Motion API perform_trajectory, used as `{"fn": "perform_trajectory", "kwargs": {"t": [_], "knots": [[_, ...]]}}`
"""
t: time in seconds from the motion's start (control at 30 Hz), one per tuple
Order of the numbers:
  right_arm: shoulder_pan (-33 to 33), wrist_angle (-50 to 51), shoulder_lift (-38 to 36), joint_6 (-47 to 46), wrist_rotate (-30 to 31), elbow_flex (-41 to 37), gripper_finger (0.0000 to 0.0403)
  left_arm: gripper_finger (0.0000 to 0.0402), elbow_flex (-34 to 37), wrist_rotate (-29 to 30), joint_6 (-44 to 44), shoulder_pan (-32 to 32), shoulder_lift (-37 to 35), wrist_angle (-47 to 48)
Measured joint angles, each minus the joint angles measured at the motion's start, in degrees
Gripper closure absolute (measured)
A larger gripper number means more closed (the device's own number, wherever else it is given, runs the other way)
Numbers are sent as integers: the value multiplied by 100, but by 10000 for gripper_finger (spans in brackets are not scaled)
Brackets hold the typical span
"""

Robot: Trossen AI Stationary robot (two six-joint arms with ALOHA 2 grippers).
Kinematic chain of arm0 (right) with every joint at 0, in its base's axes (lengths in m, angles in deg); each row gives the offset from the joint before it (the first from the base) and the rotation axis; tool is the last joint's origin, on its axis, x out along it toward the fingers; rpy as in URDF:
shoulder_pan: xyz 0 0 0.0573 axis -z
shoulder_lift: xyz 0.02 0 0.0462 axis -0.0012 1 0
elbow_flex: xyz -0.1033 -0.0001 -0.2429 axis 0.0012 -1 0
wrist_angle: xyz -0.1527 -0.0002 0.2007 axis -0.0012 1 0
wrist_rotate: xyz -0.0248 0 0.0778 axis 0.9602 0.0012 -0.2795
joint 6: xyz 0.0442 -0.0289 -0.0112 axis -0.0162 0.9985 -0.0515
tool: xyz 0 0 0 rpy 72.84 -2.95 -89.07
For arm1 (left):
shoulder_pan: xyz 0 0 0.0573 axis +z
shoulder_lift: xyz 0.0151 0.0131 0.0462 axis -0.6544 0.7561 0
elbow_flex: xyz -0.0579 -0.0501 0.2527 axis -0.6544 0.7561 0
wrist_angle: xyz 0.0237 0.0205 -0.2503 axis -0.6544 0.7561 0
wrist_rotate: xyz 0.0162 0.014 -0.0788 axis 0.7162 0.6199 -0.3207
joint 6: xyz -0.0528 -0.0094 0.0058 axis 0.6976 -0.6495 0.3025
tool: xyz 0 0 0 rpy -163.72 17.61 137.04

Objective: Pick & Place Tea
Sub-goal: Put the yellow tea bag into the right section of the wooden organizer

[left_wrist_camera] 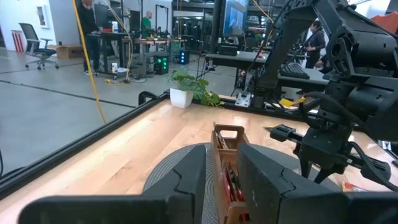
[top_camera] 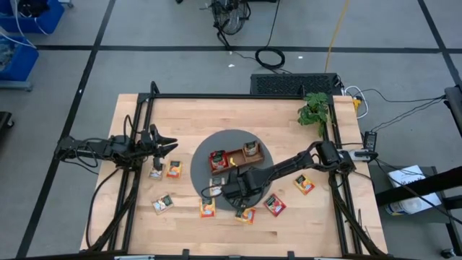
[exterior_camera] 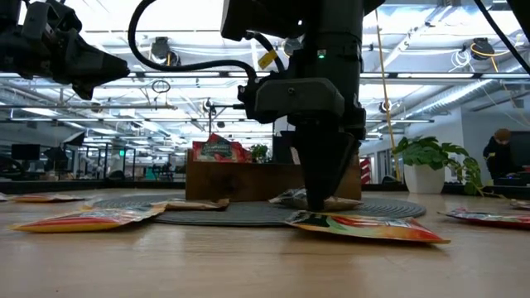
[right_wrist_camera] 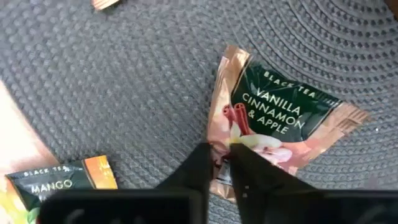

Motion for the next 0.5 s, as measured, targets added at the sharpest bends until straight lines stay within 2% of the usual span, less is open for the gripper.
{"fn": "perform_trajectory", "kwargs": {"t": [0.1,0.23,0.4,0.5], "knots": [[-22,-38,0,235,-28,0,394,309,0,0,0,0,-2,0],[-98,-111,-101,404,130,0,397,309,0,0,0,0,-2,0],[-248,-26,-570,329,728,-47,400,309,0,0,0,0,-2,0],[-354,-47,-1002,261,1323,-28,402,309,1,0,0,0,1,0]]}}
